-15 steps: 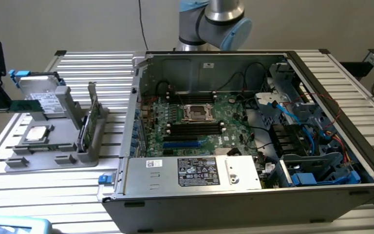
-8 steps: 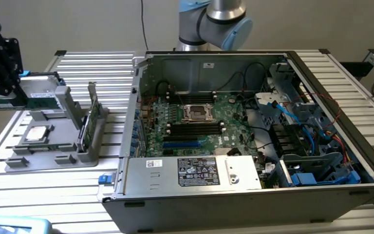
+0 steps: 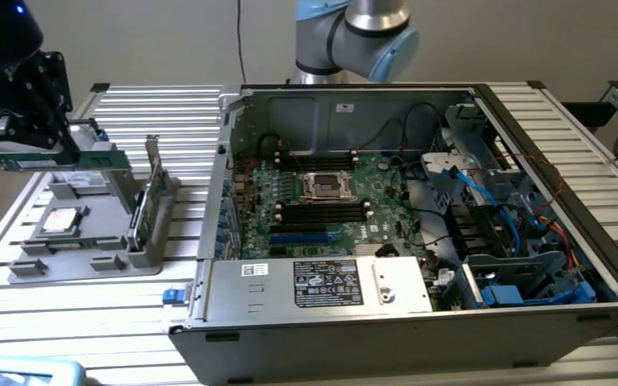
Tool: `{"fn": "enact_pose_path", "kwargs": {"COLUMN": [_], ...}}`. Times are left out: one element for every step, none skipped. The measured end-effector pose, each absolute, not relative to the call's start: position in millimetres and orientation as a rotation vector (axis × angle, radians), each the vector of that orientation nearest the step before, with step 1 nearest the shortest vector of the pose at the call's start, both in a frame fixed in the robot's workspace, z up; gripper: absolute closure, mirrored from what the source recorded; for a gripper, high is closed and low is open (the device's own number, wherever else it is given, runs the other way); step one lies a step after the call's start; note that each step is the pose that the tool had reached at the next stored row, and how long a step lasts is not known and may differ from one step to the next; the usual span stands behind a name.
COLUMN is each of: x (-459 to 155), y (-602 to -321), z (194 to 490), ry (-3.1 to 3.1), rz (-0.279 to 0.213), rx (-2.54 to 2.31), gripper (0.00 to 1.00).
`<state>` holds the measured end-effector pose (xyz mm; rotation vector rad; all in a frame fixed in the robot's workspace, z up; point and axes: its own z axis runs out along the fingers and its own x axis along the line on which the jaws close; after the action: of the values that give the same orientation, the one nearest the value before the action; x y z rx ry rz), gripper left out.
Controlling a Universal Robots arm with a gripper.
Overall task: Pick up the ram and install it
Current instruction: 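Pick up the ram and move it above insertion slot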
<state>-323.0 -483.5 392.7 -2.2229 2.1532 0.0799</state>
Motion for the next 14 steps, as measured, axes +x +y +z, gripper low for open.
{"fn": "enact_pose_path", "kwargs": {"x": [-319, -314, -309, -305, -300, -296, -291, -287, -282, -278, -273, -268, -264, -259], "y": [-485, -486, -487, -488, -489, -490, -491, -492, -493, -493, -494, -494, -495, -495], "z": [395, 398, 401, 404, 406, 409, 411, 414, 416, 417, 418, 419, 419, 420], "ry": [2.152, 2.15, 2.148, 2.147, 2.145, 2.143, 2.142, 2.14, 2.138, 2.137, 2.136, 2.135, 2.134, 2.133], "rz": [0.083, 0.087, 0.09, 0.093, 0.096, 0.1, 0.103, 0.107, 0.109, 0.112, 0.113, 0.115, 0.118, 0.121], "rx": [-2.221, -2.219, -2.218, -2.216, -2.215, -2.213, -2.211, -2.209, -2.208, -2.207, -2.206, -2.205, -2.203, -2.202], "gripper": [0.87, 0.87, 0.87, 0.87, 0.87, 0.87, 0.87, 0.87, 0.87, 0.87, 0.87, 0.87, 0.87, 0.87]}}
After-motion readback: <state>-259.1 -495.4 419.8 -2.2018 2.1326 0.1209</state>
